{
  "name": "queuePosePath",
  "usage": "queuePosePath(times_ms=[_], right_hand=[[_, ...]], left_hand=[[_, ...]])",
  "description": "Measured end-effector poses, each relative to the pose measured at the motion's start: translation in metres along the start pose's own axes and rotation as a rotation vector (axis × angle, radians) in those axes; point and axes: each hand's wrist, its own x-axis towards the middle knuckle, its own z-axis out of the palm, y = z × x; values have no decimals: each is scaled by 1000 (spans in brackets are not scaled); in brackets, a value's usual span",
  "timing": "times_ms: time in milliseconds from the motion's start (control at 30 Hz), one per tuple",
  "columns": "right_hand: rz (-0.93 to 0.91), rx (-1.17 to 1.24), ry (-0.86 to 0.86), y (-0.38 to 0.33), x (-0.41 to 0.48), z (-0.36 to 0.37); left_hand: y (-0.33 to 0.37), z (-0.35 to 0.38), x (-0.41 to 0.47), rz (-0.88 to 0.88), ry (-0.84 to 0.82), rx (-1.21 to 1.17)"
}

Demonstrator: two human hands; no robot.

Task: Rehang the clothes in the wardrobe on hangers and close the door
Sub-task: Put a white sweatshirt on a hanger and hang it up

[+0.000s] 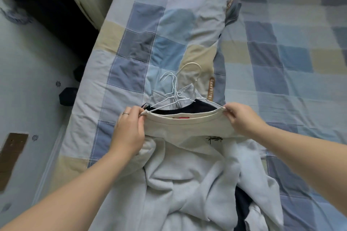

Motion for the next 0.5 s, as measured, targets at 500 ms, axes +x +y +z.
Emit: queuePosePath(times_ms=[500], right_hand=[[-465,53,-129,-49,-238,-160]], left_hand=[[144,-165,-264,-333,168,-14]])
